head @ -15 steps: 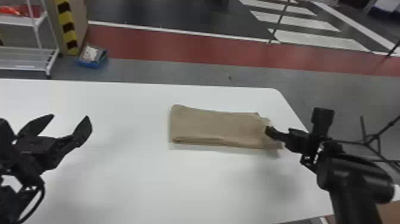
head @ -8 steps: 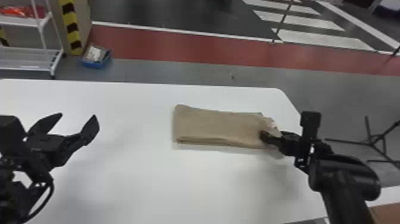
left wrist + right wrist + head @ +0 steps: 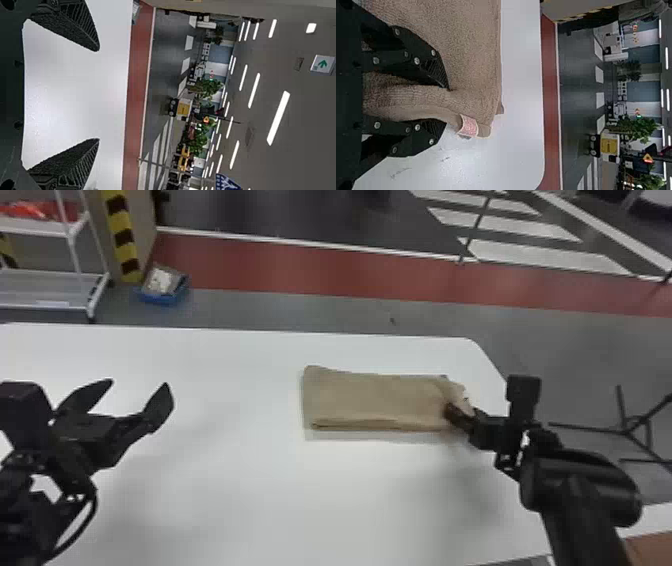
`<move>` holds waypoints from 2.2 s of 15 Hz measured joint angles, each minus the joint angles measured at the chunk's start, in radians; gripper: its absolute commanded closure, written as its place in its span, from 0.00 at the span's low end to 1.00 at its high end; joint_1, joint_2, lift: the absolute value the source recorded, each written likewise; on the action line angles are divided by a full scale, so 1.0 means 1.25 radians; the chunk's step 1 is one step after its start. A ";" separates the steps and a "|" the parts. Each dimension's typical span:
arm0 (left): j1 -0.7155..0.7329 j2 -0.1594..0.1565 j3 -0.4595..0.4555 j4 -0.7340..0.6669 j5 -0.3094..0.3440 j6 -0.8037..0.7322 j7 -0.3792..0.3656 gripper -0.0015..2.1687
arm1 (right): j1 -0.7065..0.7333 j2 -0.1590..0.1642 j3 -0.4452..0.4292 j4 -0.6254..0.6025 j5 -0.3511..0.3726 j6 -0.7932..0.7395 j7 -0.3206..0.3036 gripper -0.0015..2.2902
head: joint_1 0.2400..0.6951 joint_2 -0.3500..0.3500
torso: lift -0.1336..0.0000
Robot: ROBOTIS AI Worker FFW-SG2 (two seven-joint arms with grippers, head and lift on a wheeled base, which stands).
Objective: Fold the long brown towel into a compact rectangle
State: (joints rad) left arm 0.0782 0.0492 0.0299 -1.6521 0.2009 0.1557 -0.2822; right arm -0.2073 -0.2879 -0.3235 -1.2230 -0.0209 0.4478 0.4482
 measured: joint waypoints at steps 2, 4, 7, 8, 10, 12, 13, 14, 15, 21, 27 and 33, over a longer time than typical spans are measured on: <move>0.000 0.000 0.000 0.000 0.000 0.000 0.000 0.03 | 0.007 0.003 -0.013 -0.009 -0.010 0.013 0.006 0.73 | 1.00 0.14 | 0.08; 0.001 0.001 0.000 0.000 0.000 0.000 0.000 0.03 | 0.019 0.005 -0.035 -0.036 -0.030 0.031 0.007 0.74 | 1.00 0.13 | 0.08; 0.001 0.001 -0.002 -0.002 0.000 0.000 0.000 0.03 | 0.042 0.005 -0.077 -0.097 -0.057 0.061 0.015 0.74 | 1.00 0.12 | 0.08; 0.001 0.000 -0.004 -0.003 0.000 0.000 0.000 0.03 | 0.052 0.006 -0.093 -0.127 -0.073 0.078 0.016 0.74 | 1.00 0.11 | 0.08; 0.001 0.000 -0.008 -0.005 0.000 0.000 0.000 0.03 | 0.072 0.007 -0.121 -0.193 -0.122 0.114 0.016 0.73 | 1.00 0.09 | 0.08; 0.002 0.000 -0.009 -0.007 -0.001 0.000 0.001 0.03 | 0.094 0.012 -0.139 -0.269 -0.167 0.149 0.014 0.74 | 1.00 0.09 | 0.08; 0.003 0.000 -0.009 -0.007 -0.001 0.000 0.002 0.03 | 0.101 0.019 -0.139 -0.310 -0.184 0.166 0.012 0.73 | 1.00 0.11 | 0.08; 0.005 0.000 -0.009 -0.008 -0.001 0.000 0.002 0.03 | 0.105 0.029 -0.133 -0.350 -0.195 0.181 0.012 0.73 | 1.00 0.12 | 0.08; 0.006 0.000 -0.009 -0.008 -0.001 0.000 0.002 0.03 | 0.106 0.040 -0.123 -0.381 -0.199 0.191 0.011 0.73 | 1.00 0.14 | 0.08; 0.010 0.002 -0.006 -0.008 -0.001 0.000 0.002 0.03 | 0.105 0.070 0.049 -0.480 -0.156 0.254 -0.014 0.73 | 1.00 0.31 | 0.08; 0.009 0.004 -0.005 0.000 0.000 -0.005 0.002 0.03 | 0.066 0.102 0.214 -0.431 -0.040 0.251 -0.055 0.60 | 1.00 0.43 | 0.08; 0.009 0.006 -0.006 0.002 0.002 -0.007 0.002 0.03 | 0.064 0.112 0.264 -0.393 -0.023 0.232 -0.035 0.02 | 1.00 0.49 | 0.08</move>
State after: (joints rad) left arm 0.0889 0.0568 0.0228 -1.6491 0.2038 0.1466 -0.2792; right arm -0.1276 -0.1476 0.0070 -1.7144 -0.0498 0.7380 0.4042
